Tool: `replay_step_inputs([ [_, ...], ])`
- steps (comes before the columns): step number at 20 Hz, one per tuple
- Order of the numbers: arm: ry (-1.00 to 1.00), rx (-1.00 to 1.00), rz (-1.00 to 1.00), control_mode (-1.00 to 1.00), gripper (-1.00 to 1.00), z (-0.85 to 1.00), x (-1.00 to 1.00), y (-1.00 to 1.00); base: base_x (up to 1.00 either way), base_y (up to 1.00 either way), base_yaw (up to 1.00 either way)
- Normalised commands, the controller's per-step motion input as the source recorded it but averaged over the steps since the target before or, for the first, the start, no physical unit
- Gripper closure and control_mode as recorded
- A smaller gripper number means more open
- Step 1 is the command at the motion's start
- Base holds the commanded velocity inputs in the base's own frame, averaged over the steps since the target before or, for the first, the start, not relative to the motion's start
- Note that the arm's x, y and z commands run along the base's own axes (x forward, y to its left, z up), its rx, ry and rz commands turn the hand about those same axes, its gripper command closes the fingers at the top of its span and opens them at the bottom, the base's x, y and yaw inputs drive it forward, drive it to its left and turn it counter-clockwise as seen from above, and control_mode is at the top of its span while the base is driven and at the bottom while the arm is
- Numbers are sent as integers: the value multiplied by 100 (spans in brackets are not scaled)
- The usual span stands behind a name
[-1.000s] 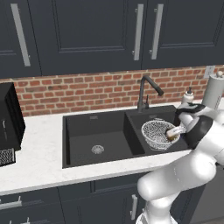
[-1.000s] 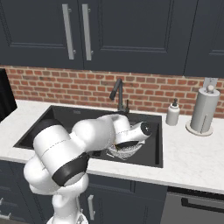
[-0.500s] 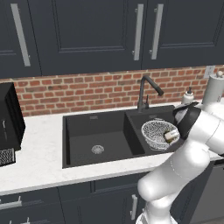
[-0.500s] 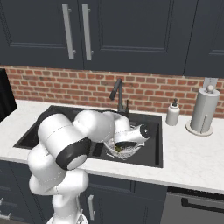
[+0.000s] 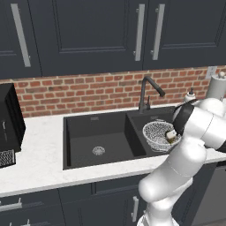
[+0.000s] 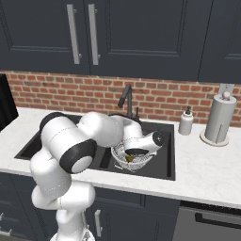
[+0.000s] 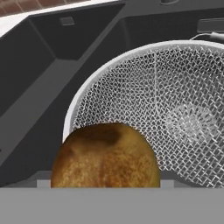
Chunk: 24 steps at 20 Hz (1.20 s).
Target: Put the colander in the sink, put the pear in the colander, and turn on the sink faucet and pour water over the colander.
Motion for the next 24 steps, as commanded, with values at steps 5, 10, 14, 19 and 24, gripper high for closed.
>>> replay_step_inputs([
  [5, 5, 0, 0, -100, 100, 6, 30, 0, 0, 0, 0],
  [10, 1, 0, 0, -100, 100, -6, 38, 0, 0, 0, 0],
  [14, 0, 0, 0, -100, 100, -25, 30, 0, 0, 0, 0],
  [19, 0, 0, 2, -100, 100, -36, 14, 0, 0, 0, 0],
  [24, 1, 0, 2, -100, 100, -34, 7, 0, 0, 0, 0],
])
